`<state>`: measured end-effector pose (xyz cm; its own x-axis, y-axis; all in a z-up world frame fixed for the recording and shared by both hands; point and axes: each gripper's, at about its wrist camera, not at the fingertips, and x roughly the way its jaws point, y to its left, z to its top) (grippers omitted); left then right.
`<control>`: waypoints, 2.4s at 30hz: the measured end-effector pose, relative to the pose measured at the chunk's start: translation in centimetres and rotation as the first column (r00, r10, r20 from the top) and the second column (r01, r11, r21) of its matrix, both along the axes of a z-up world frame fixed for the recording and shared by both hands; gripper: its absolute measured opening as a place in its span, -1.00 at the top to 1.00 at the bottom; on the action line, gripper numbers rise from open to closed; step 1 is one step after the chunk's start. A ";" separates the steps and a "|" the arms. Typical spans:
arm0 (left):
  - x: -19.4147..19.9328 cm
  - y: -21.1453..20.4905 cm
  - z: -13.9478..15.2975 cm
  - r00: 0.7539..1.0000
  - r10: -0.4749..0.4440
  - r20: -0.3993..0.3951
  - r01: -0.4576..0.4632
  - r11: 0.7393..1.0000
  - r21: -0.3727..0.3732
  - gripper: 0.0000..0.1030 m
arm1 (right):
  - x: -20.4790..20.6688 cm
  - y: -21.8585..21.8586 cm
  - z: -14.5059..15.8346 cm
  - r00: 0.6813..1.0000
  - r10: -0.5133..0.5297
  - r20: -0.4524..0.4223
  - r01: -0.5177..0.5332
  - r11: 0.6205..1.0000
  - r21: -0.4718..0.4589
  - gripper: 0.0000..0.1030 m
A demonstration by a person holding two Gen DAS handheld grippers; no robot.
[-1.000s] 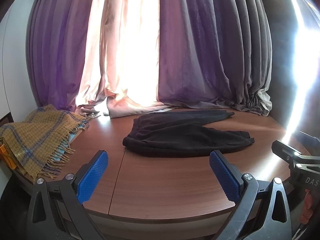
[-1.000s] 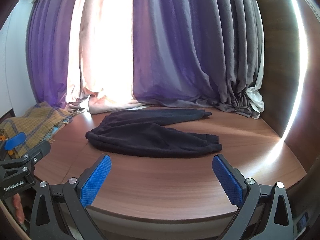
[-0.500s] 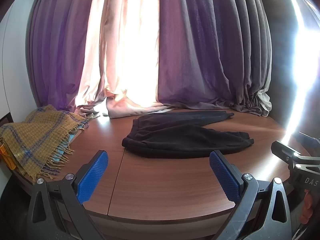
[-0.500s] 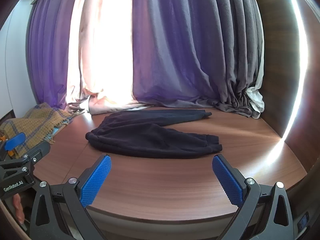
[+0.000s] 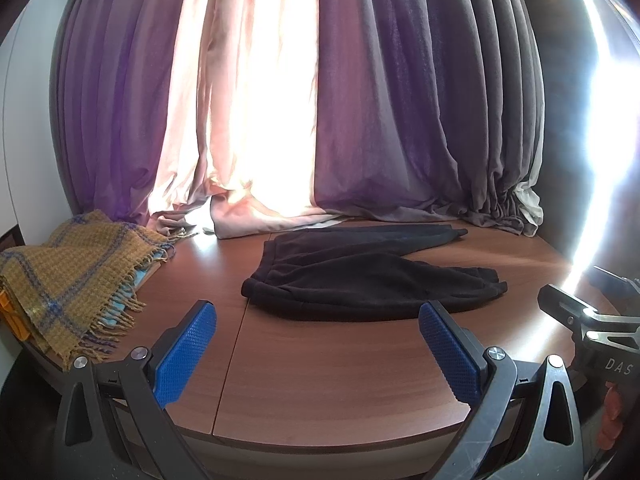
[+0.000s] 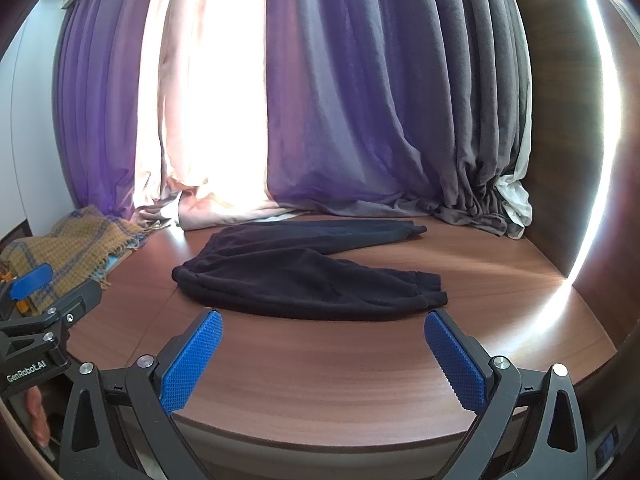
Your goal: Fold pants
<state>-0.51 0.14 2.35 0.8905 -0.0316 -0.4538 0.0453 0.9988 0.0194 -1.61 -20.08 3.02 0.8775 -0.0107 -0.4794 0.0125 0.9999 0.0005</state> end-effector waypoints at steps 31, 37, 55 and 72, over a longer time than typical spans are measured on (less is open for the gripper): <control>8.6 4.3 -4.2 0.995 0.012 -0.102 -0.011 1.000 0.012 -0.99 | 7.9 2.6 -3.9 0.995 -0.013 -0.096 0.007 0.998 -0.059 -0.99; 12.4 6.1 -5.7 0.990 -0.005 -0.140 0.007 1.000 0.010 -0.92 | 11.6 3.1 -5.2 0.990 -0.038 -0.137 0.032 0.998 -0.046 -0.99; 22.0 7.4 -11.5 0.953 -0.007 -0.302 0.003 1.000 -0.012 -0.81 | 19.1 2.1 -9.7 0.950 -0.187 -0.252 0.211 0.975 0.071 -0.99; 27.3 6.0 -15.7 0.903 0.030 -0.428 -0.045 0.999 -0.023 -0.66 | 23.1 -2.2 -15.7 0.860 -0.329 -0.390 0.413 0.898 0.153 -0.84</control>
